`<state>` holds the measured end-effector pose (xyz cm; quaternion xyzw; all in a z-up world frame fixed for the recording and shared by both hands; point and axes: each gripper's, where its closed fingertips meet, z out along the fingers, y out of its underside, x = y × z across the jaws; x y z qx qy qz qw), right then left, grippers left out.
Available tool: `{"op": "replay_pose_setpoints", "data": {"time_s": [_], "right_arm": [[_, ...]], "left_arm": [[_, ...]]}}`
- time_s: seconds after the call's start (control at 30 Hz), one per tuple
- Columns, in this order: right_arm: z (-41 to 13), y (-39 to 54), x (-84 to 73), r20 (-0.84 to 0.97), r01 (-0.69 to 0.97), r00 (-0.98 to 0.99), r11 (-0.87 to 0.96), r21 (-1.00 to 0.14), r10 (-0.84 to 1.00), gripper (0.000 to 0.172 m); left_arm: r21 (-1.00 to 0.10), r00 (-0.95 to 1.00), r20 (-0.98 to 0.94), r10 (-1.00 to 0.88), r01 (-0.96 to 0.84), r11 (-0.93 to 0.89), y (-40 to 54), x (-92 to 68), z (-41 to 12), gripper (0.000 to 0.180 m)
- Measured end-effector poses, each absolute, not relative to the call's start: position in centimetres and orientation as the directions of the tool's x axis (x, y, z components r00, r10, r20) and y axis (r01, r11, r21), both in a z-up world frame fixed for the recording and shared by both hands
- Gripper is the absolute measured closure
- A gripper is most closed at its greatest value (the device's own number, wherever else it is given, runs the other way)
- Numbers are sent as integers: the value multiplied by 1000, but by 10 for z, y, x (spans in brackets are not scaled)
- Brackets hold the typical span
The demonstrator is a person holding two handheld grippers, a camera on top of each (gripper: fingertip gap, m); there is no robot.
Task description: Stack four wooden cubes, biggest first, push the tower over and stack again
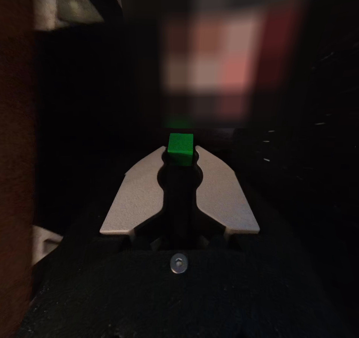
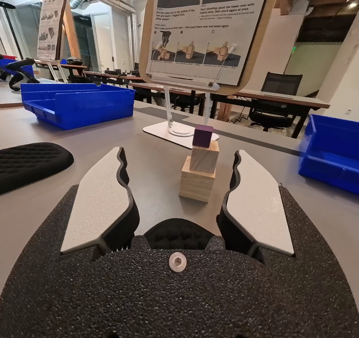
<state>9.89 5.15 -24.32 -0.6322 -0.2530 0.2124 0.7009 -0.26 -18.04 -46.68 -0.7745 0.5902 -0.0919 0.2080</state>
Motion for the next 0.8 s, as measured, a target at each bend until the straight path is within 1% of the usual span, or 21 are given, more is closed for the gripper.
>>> {"op": "replay_pose_setpoints", "data": {"time_s": [0.07,0.17,0.27,0.33,0.4,0.47,0.6,0.73,0.8], "right_arm": [[-243,52,99,79,17,780,105,-994,621,69],[-243,51,99,76,13,778,105,-994,624,70],[-243,52,100,63,5,776,94,-996,628,71],[-244,53,100,53,-2,773,85,-996,632,74],[-244,53,101,40,-11,771,76,-997,636,76],[-244,55,102,21,-24,770,63,-998,638,76],[-243,55,105,-15,-61,764,49,-997,645,79],[-241,55,108,-45,-96,761,43,-994,648,80],[-240,55,108,-41,-95,761,49,-994,647,81]], "left_arm": [[-511,296,-41,-954,-827,-234,-176,-1,-412,158],[-560,298,-69,-952,-801,-210,-145,-10,-323,158],[-543,334,-129,-934,-812,-215,-86,-19,-258,158],[-513,365,-179,-914,-827,-230,-38,-20,-231,158],[-498,365,-167,-916,-833,-241,0,-7,-215,158],[-460,369,-139,-919,-846,-271,32,7,-211,158],[-392,383,-101,-918,-864,-317,81,38,-218,158],[-227,354,-46,-934,-914,-335,100,53,-236,158],[-183,357,-23,-934,-920,-347,108,61,-239,158]]}}
